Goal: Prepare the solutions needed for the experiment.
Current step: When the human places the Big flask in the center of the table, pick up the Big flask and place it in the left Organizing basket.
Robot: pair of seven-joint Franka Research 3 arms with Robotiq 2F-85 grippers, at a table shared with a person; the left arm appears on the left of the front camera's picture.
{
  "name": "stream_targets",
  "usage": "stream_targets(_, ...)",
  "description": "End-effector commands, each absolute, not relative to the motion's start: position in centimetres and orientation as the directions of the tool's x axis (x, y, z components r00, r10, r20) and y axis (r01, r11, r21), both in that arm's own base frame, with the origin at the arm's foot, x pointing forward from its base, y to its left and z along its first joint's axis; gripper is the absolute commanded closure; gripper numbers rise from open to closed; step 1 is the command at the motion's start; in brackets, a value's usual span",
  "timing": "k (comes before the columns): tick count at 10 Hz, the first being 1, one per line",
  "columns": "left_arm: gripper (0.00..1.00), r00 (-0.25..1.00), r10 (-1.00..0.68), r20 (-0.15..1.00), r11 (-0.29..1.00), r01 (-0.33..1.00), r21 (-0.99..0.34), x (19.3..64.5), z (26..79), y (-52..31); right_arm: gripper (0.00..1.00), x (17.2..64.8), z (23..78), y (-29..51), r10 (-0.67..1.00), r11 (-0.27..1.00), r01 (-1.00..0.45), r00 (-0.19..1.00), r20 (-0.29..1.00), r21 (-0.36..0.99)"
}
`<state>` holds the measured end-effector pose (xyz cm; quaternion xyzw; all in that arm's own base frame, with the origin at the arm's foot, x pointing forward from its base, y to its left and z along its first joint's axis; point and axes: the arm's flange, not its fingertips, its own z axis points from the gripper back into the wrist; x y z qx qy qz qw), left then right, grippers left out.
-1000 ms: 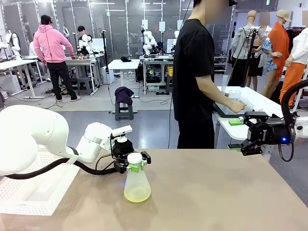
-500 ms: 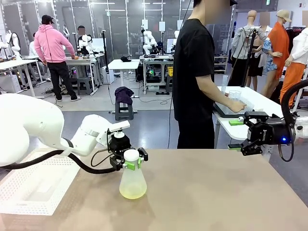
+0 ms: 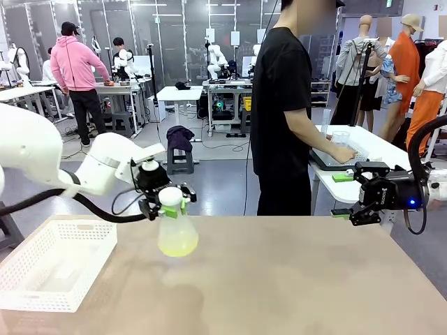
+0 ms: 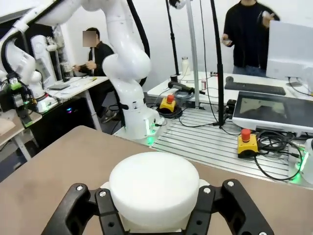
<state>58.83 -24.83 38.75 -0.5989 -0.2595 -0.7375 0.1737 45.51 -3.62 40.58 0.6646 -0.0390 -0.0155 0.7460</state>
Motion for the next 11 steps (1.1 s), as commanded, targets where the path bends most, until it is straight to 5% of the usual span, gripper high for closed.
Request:
stream_targets(1,0.98,-0.290,0.068,0.955,-0.734,0.633,0.245,55.3,40.6,-20.2,0.00,45.5,40.7,-3.7,-0.073,0.114,-0.039,0.996,0.047,0.993)
stream_targets(7,0.98,-0.406,-0.028,0.914,-0.407,0.839,0.360,52.3,44.8,-3.3,0.00,45.5,40.7,-3.7,-0.073,0.114,-0.039,0.996,0.047,0.993)
stream_targets(11,0.98,-0.252,0.009,0.968,-0.181,0.951,0.249,51.0,40.5,6.6,0.00,45.5,40.7,-3.7,-0.073,0.114,-0.039,0.996,0.047,0.993)
